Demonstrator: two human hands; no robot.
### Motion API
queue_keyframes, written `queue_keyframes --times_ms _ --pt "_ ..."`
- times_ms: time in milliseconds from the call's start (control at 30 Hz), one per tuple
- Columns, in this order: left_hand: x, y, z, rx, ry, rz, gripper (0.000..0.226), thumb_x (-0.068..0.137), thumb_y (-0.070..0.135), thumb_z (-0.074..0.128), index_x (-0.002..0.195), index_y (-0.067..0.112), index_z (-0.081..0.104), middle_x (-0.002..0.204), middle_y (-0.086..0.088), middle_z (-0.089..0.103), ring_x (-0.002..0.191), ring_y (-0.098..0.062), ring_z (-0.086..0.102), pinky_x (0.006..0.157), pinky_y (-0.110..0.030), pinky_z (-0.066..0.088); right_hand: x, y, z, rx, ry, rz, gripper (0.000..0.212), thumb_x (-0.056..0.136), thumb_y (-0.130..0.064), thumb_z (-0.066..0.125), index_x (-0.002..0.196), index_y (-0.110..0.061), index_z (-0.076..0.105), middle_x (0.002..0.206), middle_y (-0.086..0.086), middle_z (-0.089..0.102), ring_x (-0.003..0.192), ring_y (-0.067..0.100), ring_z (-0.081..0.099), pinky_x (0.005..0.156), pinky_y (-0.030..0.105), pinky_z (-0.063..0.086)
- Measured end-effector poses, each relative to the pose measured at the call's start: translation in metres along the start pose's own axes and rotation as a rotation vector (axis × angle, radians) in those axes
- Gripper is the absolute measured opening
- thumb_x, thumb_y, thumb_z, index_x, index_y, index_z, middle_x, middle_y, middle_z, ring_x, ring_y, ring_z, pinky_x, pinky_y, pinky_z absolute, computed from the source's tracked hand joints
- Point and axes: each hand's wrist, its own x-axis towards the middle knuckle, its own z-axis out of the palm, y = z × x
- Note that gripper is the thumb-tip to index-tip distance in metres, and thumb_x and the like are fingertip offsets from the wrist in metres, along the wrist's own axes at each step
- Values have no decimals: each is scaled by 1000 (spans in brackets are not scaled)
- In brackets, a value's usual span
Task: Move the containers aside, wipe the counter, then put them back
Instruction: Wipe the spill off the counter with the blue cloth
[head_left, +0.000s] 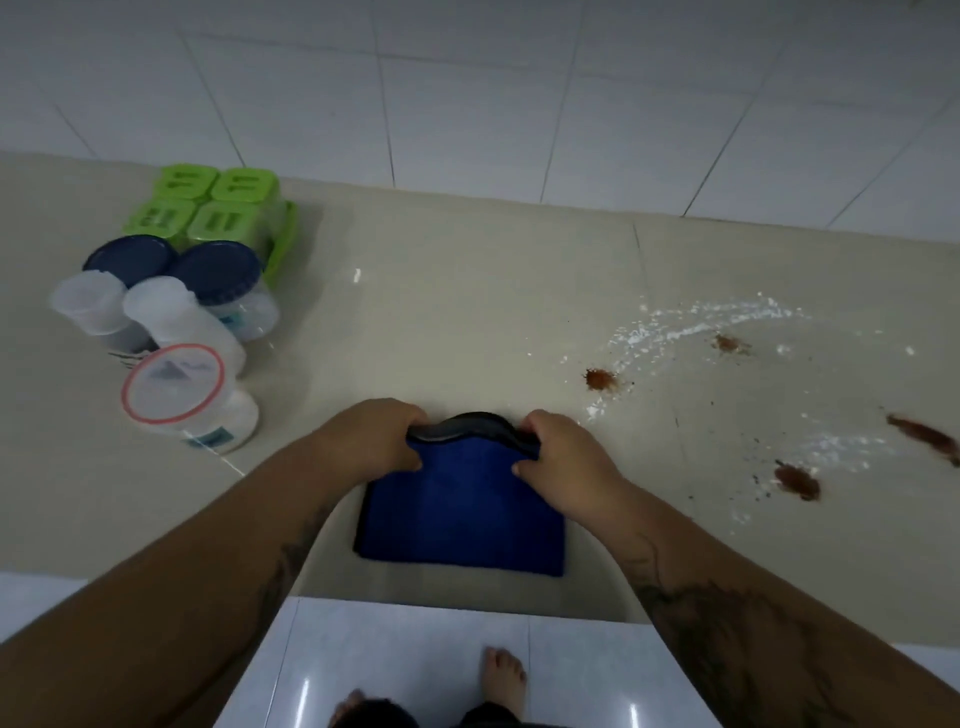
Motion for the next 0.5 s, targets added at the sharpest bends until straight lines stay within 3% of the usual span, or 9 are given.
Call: queue_keyframes --times_ms 67,133,233,267,333,400,500 --pt "-6 4 7 66 99 20 16 81 21 70 84 33 60 92 4 57 84 -13 56 72 -26 46 -8 1 -7 -19 6 -43 22 83 -18 59 105 -21 54 104 0 57 90 18 56 72 31 47" --pt "-11 7 14 -16 255 94 17 81 18 71 88 33 65 92 8 53 84 -10 55 76 -25 46 -21 6 -16 1 39 -66 16 80 -19 57 92 -25 50 89 -5 56 79 16 54 62 29 44" --pt "-1 19 15 -61 445 293 26 80 9 73 98 28 72 96 12 54 87 -7 54 76 -19 42 -38 17 -30 -187 140 -175 18 78 -28 59 92 -24 49 83 -7 56 73 16 54 60 30 43" --pt "9 25 13 -24 480 337 30 80 7 71 103 27 72 99 11 54 89 -7 53 77 -18 39 -40 22 -32 -316 212 -244 24 76 -30 60 97 -24 51 90 -6 57 80 17 55 65 31 43" --pt "30 36 9 4 523 364 43 82 -2 63 115 25 68 111 6 52 99 -8 50 86 -17 37 -36 30 -34 -519 282 -371 51 71 -39 64 119 -27 50 124 -2 53 113 22 50 87 41 42" --pt "46 40 0 -57 559 328 52 82 -5 55 126 22 60 125 0 50 111 -12 48 98 -19 35 -24 30 -28 -610 196 -544 72 74 -52 63 139 -31 39 152 0 33 140 26 28 107 56 25" --pt "58 28 -10 -144 693 228 40 90 13 56 130 19 55 131 -5 52 120 -20 49 106 -31 36 3 17 6 -633 -26 -723 74 85 -67 43 149 -33 26 161 -2 17 148 24 6 111 66 1"
